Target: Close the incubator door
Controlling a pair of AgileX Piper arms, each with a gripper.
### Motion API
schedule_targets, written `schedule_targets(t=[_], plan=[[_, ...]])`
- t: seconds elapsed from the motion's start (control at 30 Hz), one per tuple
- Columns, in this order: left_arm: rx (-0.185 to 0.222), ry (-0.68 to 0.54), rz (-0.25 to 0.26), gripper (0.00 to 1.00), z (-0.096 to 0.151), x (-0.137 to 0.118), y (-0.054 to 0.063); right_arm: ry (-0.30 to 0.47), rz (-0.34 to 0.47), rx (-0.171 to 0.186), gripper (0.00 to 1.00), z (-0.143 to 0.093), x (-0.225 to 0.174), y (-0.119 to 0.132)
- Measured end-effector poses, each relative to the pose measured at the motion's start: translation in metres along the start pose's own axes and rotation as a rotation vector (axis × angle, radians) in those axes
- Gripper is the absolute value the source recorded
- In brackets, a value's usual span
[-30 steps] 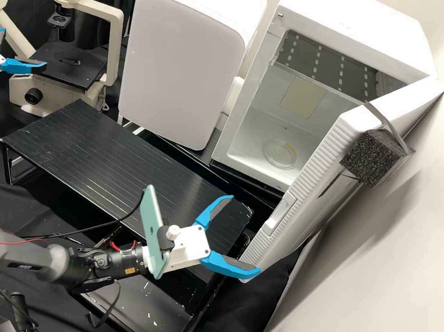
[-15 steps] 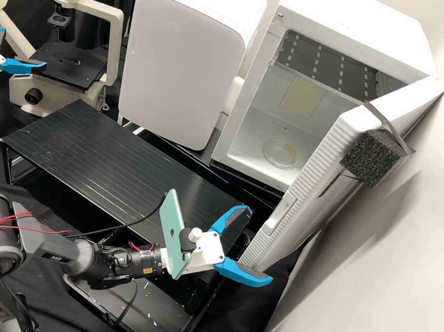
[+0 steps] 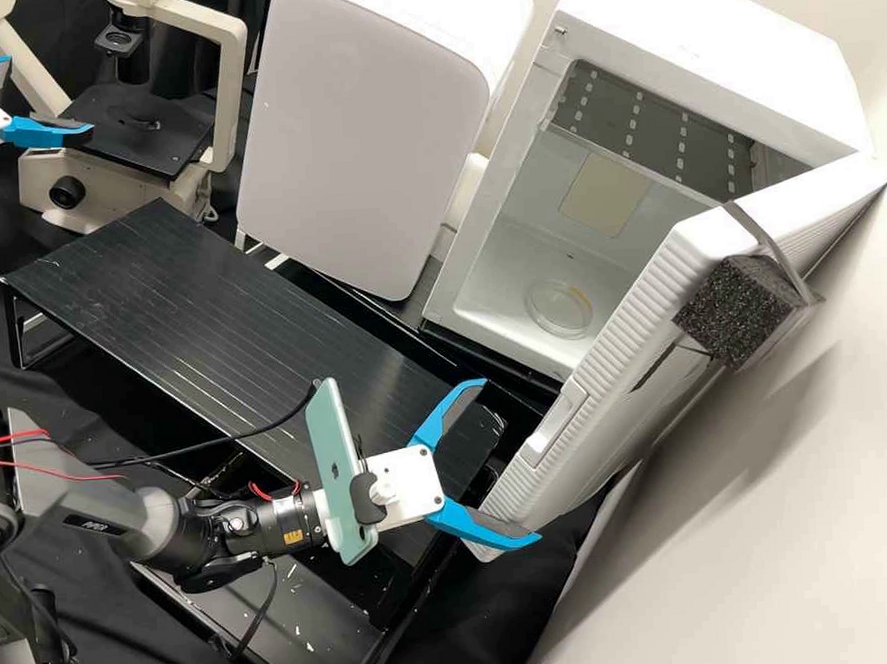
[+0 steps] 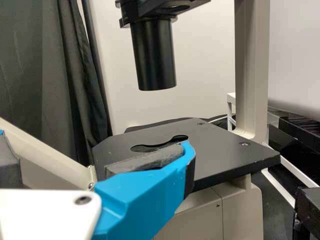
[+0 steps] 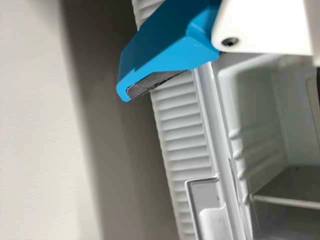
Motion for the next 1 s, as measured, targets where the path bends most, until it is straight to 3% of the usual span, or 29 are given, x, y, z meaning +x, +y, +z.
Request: schedule_targets(t=[0.13, 0.37, 0.6, 0.67, 0.9, 1.0], plan=[[0.0, 0.0, 0.0, 1.0, 0.0, 0.0, 0.0, 0.024, -0.033, 0.037, 1.0, -0.003, -0.006, -0.001], [0.0, 0.0, 0.0, 1.0, 0.0, 0.0, 0.0, 0.127, -0.166, 0.142, 1.0, -0.028, -0.029, -0.005], [0.0, 0.0, 0.0, 1.0, 0.0, 0.0, 0.0, 0.388, -0.351, 0.137, 1.0, -0.069, -0.052, -0.024], [0.0, 0.0, 0.0, 1.0, 0.0, 0.0, 0.0, 0.425, -0.376, 0.137, 1.0, -0.074, -0.056, -0.029], [0.0, 0.0, 0.0, 1.0, 0.0, 0.0, 0.0, 0.435, -0.364, 0.087, 1.0, -0.079, -0.065, -0.042], [0.0, 0.0, 0.0, 1.0, 0.0, 0.0, 0.0, 0.38, -0.329, 0.107, 1.0, -0.078, -0.067, -0.048]])
